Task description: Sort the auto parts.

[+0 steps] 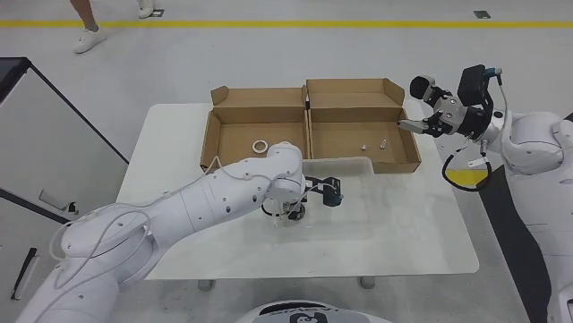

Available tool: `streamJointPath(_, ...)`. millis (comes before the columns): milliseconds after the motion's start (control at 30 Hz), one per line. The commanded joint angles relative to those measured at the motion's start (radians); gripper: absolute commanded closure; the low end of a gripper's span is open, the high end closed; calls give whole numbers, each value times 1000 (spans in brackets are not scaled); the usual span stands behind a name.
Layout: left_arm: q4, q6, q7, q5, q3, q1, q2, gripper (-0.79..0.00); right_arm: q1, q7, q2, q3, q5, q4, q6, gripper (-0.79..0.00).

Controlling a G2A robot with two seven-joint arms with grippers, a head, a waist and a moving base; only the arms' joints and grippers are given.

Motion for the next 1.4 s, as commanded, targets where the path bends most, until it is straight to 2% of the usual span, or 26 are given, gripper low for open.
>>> streamJointPath(0, 6, -2, 2, 3, 0, 1, -2, -326, 0, 0, 0, 0, 0, 0, 0, -785)
streamJointPath(333, 19, -1, 1, 7, 0, 1, -12, -317, 0, 0, 0, 0, 0, 0, 0, -785)
streamJointPath(967, -13, 20, -19, -8, 0, 0, 5, -302, 0, 0, 0, 0, 0, 0, 0, -785)
streamJointPath(1067, -8, 16, -16, -5, 0, 4, 4, -237, 0, 0, 0, 0, 0, 0, 0, -785)
streamJointPath(1100, -5, 14, -14, -3, 0, 5, 3, -188, 0, 0, 0, 0, 0, 0, 0, -785)
streamJointPath(1133, -2, 13, -13, 0, 0, 6, 2, -129, 0, 0, 0, 0, 0, 0, 0, -785)
streamJointPath(1167, 1, 12, -12, 3, 0, 7, 2, 0, 0, 0, 0, 0, 0, 0, 0, -785)
streamJointPath(1367, 12, 12, -12, 8, 0, -1, -4, 0, 0, 0, 0, 0, 0, 0, 0, -785)
